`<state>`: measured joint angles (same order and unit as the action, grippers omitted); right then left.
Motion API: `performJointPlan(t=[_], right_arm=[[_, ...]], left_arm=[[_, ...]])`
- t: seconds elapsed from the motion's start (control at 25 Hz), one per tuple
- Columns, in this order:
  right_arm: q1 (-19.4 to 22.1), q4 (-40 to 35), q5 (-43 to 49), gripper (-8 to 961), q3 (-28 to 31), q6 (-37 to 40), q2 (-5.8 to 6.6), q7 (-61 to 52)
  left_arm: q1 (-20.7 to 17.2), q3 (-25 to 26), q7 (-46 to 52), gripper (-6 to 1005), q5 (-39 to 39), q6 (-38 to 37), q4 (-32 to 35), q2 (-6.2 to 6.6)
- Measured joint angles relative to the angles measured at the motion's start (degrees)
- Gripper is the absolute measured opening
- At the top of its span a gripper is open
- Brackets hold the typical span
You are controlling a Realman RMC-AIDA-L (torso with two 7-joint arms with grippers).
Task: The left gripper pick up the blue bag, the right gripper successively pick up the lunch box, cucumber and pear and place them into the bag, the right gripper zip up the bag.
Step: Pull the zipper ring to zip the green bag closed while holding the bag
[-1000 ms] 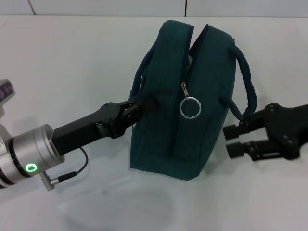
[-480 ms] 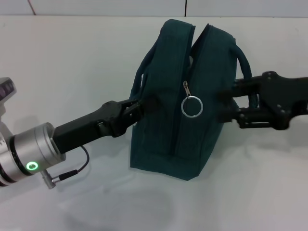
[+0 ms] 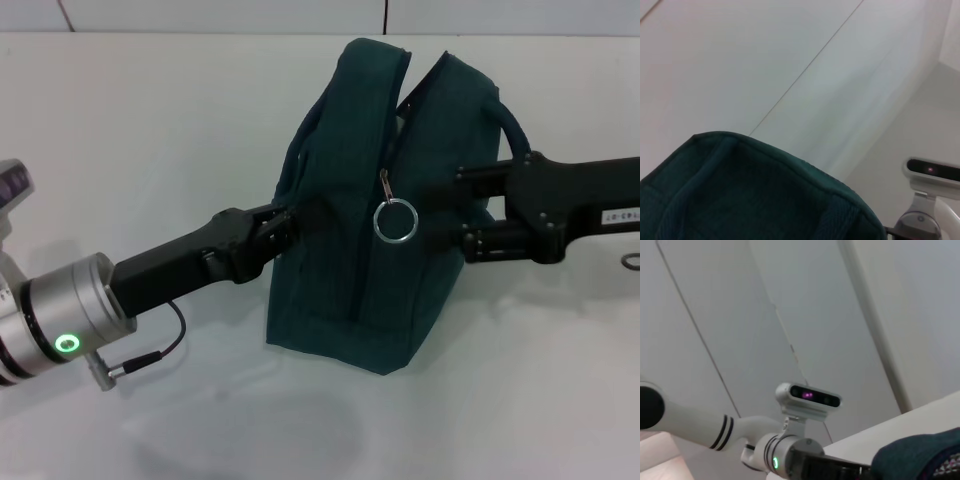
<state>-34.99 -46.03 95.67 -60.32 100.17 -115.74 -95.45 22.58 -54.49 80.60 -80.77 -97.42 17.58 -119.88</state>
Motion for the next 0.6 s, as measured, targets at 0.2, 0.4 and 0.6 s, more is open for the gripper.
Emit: performJointPlan(t=[0.2, 0.4, 0.6], right_arm=[[-1.2, 2.1, 0.1, 575, -0.3, -1.4, 0.05, 0.0], [-1.5, 2.4, 0.0, 573, -3.5, -4.0, 0.07, -0.1], [-1.6, 2.4, 0.0, 570, -5.6, -5.6, 0.04, -0.2]], left_arm=[[0.3, 0.0, 0.0, 47, 0.0, 0.0, 0.0, 0.0], [0.5, -0.1, 0.0, 47, 0.0, 0.0, 0.0, 0.0], [0.5, 0.0, 0.0, 47, 0.0, 0.0, 0.0, 0.0]])
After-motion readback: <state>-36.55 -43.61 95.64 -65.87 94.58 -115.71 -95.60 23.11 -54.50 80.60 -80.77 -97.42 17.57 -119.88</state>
